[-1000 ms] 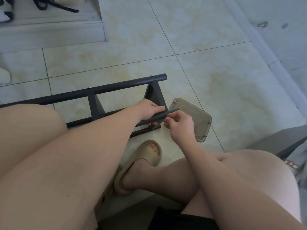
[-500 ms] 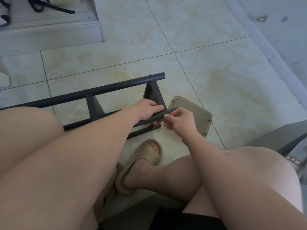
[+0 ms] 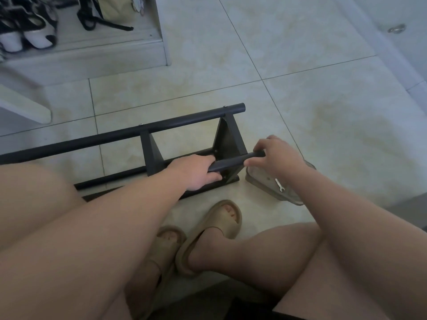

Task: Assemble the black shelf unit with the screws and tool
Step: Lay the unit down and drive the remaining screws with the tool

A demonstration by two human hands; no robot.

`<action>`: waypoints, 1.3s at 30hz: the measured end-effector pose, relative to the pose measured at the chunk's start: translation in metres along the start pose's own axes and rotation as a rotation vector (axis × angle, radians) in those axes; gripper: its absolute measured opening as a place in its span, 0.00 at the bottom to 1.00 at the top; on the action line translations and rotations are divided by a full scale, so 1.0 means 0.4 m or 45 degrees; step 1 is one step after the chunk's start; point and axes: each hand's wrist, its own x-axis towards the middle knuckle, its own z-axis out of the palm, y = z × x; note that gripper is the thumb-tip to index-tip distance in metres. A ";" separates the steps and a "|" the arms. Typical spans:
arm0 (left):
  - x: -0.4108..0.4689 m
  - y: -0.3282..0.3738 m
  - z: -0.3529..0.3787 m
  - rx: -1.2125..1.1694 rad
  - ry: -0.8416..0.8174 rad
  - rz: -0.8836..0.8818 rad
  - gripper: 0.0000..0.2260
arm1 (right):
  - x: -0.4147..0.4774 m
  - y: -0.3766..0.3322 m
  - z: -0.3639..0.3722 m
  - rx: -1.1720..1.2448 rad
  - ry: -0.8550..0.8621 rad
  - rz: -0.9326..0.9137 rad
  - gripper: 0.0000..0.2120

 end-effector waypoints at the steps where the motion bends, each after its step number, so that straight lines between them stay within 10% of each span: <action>1: -0.002 -0.008 -0.003 0.015 0.038 0.013 0.16 | 0.007 -0.005 0.008 0.040 0.009 -0.017 0.19; 24: 0.058 -0.092 -0.193 0.164 0.122 -0.411 0.15 | 0.163 -0.174 0.022 0.143 0.194 -0.037 0.34; 39: 0.058 0.265 -0.285 0.304 0.054 0.126 0.21 | -0.064 0.139 -0.160 -0.639 0.014 -0.213 0.34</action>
